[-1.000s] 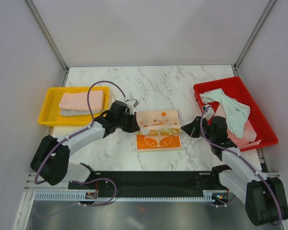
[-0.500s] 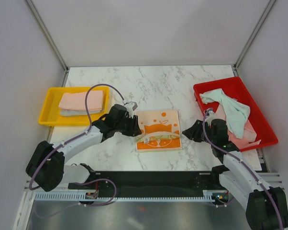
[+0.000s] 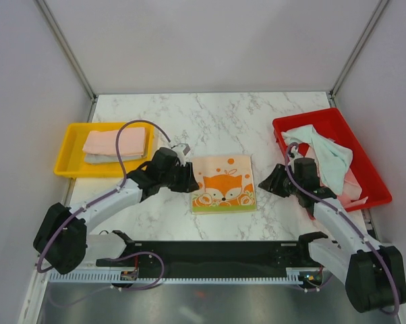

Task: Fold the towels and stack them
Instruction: Fold the towel

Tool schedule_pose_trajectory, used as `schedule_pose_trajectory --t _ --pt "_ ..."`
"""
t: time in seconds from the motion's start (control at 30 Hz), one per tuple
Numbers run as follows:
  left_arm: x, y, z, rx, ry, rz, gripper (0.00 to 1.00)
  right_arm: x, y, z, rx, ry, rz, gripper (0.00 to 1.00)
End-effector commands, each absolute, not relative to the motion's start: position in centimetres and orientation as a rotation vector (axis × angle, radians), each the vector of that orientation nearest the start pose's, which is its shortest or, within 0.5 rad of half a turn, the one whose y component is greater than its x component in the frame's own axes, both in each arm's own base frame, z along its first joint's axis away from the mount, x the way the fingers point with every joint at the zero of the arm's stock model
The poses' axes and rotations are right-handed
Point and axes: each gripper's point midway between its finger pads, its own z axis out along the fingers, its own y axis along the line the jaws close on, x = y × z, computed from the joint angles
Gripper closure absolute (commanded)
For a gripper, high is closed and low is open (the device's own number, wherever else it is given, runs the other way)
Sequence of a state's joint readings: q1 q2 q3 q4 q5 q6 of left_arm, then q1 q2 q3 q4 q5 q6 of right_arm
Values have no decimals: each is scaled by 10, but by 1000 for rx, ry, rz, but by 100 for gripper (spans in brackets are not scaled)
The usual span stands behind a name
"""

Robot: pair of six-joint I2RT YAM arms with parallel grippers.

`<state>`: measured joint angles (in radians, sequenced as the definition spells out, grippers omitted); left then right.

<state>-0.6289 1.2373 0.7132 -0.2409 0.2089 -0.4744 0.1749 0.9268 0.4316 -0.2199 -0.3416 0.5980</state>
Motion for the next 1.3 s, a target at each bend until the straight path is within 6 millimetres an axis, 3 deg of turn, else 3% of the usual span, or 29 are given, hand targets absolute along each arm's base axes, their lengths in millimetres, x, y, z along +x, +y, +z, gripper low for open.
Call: schedule_pose_trajectory --t 0.0,0.1,0.17,0.2,0.27,0.3,0.33,0.43,0.47,0.63,0.77,0.87,1.0,1.1,1.17,1.27 --pt "237 -230 96 199 2454 -710 50 247 121 78 329 2385 733 58" --pt "263 -223 109 136 2414 -640 46 254 126 73 316 2414 751 61" --pt "285 -223 116 122 2411 -654 49 256 134 71 283 2442 784 64" --pt "301 -223 129 109 2384 -669 51 256 137 69 270 2456 792 67" --pt "308 -233 119 157 2431 -722 54 255 142 67 256 2484 812 68" --pt "318 -240 128 171 2408 -746 54 255 145 66 244 2493 825 68" --pt "320 -247 115 205 2443 -765 57 256 150 68 225 2482 843 68" --pt "335 -260 112 242 2442 -796 60 256 161 67 198 2468 922 68" --pt "339 -260 94 234 2488 -778 60 255 162 63 199 2473 933 68" --pt "367 -243 56 118 2570 -709 62 240 153 24 232 2553 864 69" --pt "390 -229 38 49 2596 -682 60 233 152 12 290 2544 870 71" --pt "404 -226 32 26 2602 -705 59 232 160 18 328 2492 906 71" --pt "412 -245 52 121 2553 -851 58 238 167 39 338 2419 922 71" --pt "411 -250 77 151 2506 -901 56 255 157 62 334 2393 815 71" --pt "411 -250 93 158 2475 -905 54 274 158 87 307 2355 788 71" --pt "408 -250 98 162 2470 -915 53 301 163 106 255 2330 763 75"
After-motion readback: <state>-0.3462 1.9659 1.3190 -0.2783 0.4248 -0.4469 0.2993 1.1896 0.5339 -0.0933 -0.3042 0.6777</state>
